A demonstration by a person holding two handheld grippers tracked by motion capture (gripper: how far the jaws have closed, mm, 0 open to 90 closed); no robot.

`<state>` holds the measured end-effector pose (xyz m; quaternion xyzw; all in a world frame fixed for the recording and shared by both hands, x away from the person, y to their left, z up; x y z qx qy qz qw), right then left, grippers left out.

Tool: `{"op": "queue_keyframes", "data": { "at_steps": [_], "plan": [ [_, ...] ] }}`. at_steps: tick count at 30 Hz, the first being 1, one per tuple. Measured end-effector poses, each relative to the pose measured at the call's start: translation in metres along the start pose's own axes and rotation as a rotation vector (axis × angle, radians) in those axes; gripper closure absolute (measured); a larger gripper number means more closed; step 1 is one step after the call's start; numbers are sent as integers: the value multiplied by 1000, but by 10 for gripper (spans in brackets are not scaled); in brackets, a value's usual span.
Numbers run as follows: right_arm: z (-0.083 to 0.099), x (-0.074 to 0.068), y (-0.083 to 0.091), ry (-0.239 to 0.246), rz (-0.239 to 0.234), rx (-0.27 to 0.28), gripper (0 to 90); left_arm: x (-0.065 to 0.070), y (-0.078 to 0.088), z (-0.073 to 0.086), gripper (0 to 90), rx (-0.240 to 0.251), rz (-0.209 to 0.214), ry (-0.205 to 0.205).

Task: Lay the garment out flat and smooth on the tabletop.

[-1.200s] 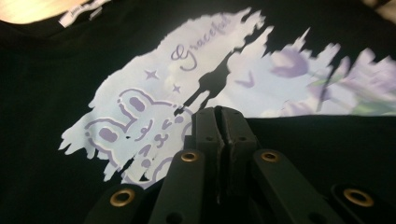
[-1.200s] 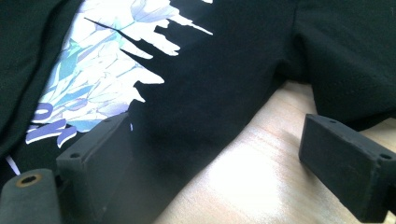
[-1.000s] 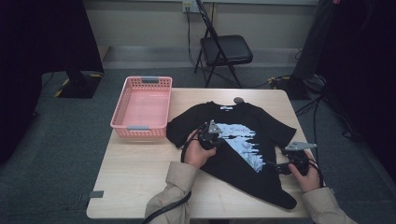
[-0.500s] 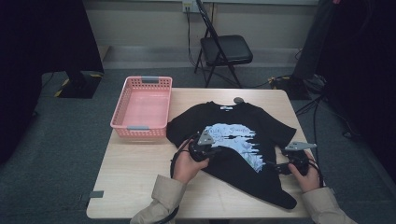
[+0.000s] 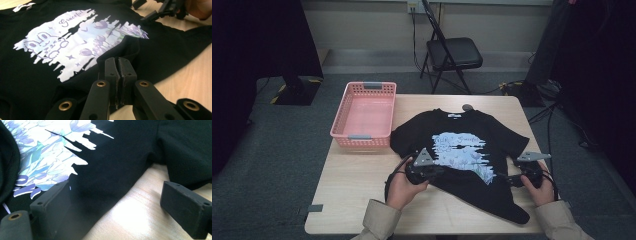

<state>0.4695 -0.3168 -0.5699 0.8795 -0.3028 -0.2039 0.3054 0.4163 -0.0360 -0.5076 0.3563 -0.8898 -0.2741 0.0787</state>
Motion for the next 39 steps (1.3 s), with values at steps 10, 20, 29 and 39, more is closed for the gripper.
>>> {"op": "queue_keyframes", "data": {
  "at_steps": [10,20,29,39],
  "plan": [
    [0,0,0,0,0,0,89,8,11,11,871,-4,25,-5],
    [0,0,0,0,0,0,89,9,21,29,871,-27,33,9],
    [0,0,0,0,0,1,89,11,40,49,870,-29,56,44],
    [0,0,0,1,0,1,89,17,51,50,870,-10,78,41]
  ]
}}
Point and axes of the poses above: each handheld gripper's, and its own axes: y roughly backward along the jaws, z roughly out of its underside, x roughly to its right, the point moved 10 cm from there along -y, roughly forward along the jaws, and after that the axes turned 15 degrees about -z, right-handed, at the moved point
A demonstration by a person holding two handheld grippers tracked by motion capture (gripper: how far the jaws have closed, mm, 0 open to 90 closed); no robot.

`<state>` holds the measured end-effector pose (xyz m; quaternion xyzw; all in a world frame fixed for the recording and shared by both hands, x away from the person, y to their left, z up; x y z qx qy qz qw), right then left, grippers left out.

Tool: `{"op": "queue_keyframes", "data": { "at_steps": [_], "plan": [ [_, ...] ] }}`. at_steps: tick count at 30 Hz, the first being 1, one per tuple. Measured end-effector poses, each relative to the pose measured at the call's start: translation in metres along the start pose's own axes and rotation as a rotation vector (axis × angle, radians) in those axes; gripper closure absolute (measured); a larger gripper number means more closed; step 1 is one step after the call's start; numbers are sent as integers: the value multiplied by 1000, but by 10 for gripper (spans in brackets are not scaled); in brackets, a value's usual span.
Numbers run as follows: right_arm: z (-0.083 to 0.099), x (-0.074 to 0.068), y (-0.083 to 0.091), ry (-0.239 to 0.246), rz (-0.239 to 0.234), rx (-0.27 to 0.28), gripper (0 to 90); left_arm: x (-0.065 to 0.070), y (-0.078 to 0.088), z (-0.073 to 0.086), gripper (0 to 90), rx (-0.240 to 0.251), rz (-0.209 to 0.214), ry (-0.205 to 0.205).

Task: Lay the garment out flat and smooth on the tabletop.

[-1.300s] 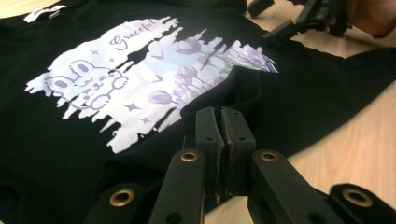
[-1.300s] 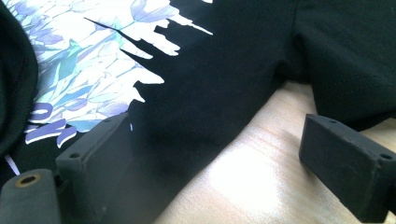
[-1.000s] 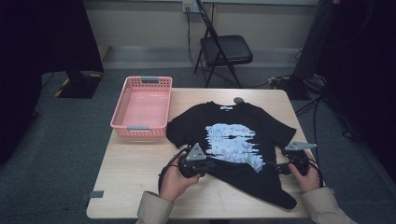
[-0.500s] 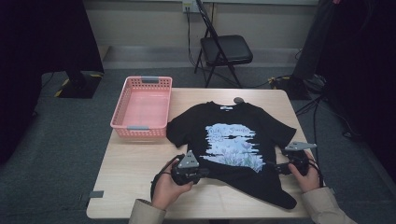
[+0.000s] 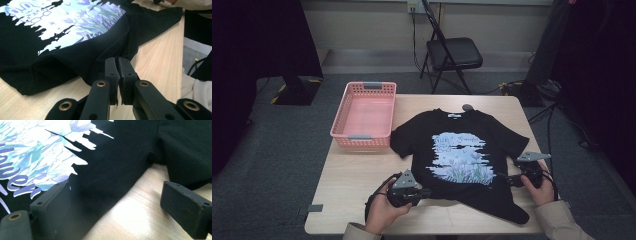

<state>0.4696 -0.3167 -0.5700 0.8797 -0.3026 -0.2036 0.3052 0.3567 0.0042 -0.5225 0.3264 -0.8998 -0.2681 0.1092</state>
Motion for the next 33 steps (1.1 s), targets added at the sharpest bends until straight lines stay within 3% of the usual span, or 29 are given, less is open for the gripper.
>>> {"op": "queue_keyframes", "data": {
  "at_steps": [11,33],
  "plan": [
    [0,0,0,0,0,0,89,2,16,-2,869,38,13,3],
    [0,0,0,0,0,0,89,12,46,-1,868,57,31,0]
  ]
}}
Point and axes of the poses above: each handheld gripper's, and its own axes: y roughly backward along the jaws, z roughly out of its underside, x roughly to its right, the point moved 10 cm from there along -y, roughly forward along the jaws, and after that the axes turned 15 degrees about -z, right-handed, at the moved point
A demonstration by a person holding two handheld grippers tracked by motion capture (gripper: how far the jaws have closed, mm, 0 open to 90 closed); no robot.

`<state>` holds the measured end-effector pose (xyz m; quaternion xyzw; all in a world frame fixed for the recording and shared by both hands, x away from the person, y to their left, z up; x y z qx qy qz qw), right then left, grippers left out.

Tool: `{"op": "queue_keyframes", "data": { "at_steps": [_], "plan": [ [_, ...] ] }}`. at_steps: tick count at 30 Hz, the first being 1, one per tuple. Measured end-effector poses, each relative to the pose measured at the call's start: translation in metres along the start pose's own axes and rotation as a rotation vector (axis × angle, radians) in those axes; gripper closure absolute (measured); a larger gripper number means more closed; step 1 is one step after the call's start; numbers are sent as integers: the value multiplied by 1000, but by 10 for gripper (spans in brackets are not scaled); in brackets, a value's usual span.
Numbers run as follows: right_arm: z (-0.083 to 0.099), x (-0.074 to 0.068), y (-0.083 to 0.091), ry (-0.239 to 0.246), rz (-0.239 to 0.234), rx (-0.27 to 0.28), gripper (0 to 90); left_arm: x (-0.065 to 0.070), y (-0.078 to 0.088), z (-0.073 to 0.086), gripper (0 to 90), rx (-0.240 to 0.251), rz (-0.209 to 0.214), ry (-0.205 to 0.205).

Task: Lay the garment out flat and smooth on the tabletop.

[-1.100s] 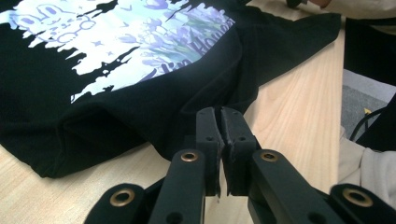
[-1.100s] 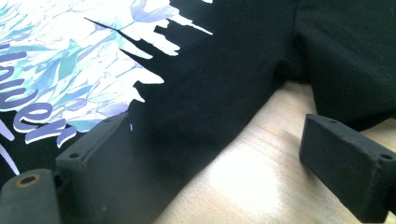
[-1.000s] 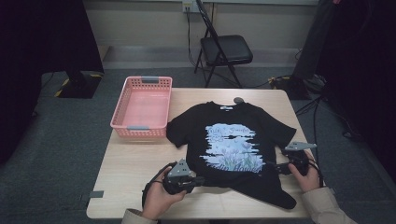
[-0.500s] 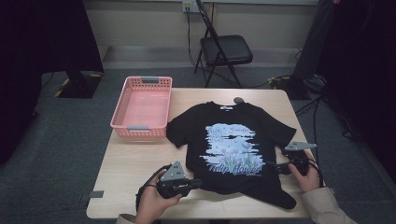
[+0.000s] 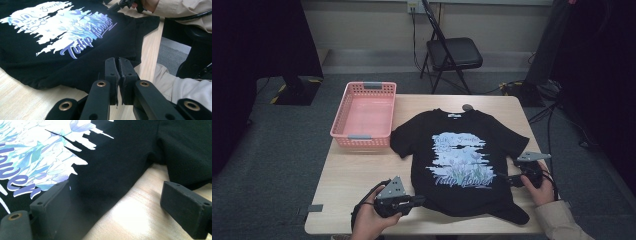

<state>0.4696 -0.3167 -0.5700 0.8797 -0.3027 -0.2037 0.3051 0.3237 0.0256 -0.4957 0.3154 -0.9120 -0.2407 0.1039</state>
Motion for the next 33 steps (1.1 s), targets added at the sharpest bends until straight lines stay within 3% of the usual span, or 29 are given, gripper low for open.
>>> {"op": "queue_keyframes", "data": {
  "at_steps": [24,26,28,31,33],
  "plan": [
    [0,0,0,0,0,0,88,-7,20,7,859,4,-14,10],
    [0,0,0,1,0,0,88,-10,19,4,790,24,-30,3],
    [0,0,0,0,0,-1,86,-15,17,0,612,56,-55,-19],
    [0,0,0,0,0,-1,85,-21,11,-4,348,71,-86,-17],
    [0,0,0,0,0,-1,85,-25,8,-8,285,81,-96,-10]
  ]
}}
Point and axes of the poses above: each handheld gripper's, and its own axes: y roughly backward along the jaws, z roughly out of its underside, x roughly to its right, the point moved 10 cm from there along -y, roughly forward along the jaws, and after that the axes turned 15 degrees about -z, right-handed, at the moved point
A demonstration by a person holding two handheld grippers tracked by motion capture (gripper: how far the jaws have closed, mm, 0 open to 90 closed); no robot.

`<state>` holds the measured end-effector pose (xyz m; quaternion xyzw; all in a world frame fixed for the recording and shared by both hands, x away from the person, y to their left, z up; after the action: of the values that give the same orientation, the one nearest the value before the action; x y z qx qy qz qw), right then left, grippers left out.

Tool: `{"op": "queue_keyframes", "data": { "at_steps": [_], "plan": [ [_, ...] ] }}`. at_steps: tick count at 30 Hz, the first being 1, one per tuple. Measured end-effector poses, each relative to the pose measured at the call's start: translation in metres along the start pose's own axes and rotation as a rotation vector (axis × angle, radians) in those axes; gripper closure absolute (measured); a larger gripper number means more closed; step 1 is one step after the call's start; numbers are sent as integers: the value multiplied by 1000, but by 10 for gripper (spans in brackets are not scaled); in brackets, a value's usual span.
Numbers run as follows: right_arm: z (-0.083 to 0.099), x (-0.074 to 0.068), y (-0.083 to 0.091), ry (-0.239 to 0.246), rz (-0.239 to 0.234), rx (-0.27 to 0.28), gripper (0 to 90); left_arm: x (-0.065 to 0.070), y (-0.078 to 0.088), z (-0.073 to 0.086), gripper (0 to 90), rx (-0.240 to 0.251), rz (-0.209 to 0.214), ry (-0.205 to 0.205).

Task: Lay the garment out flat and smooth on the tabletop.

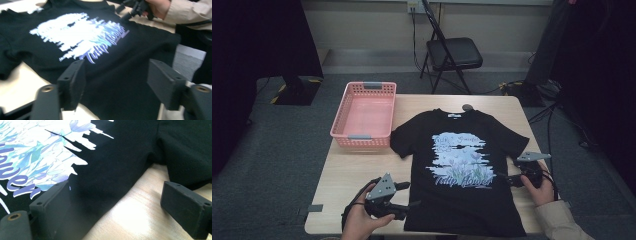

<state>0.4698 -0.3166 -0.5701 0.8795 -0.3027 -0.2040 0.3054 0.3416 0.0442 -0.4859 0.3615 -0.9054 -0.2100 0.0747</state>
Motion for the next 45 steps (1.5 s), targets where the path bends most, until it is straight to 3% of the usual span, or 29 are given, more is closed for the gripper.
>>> {"op": "queue_keyframes", "data": {
  "at_steps": [4,9,18,24,33,45],
  "plan": [
    [0,0,0,-1,0,0,84,-7,-6,-4,175,2,-1,-10],
    [0,0,0,-2,-1,-1,80,-17,-17,-5,173,-18,-16,-29],
    [0,0,0,-2,-1,-1,80,-37,-35,-2,167,-20,-41,0],
    [0,0,0,-1,-1,-1,79,-47,-42,5,167,-44,-57,-23],
    [0,0,-1,1,-2,-2,74,-62,-47,17,167,-70,-82,-30],
    [0,0,-1,1,-2,-2,74,-88,-48,35,167,-99,-133,-7]
  ]
}}
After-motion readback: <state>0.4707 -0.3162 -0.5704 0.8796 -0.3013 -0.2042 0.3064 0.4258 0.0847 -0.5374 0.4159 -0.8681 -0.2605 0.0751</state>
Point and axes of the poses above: each handheld gripper's, and its own axes: y roughly backward along the jaws, z roughly out of its underside, x roughly to its right, the point moved 10 cm from there along -y, roughly forward along the jaws, and after that the axes turned 15 degrees about -z, right-handed, at the moved point
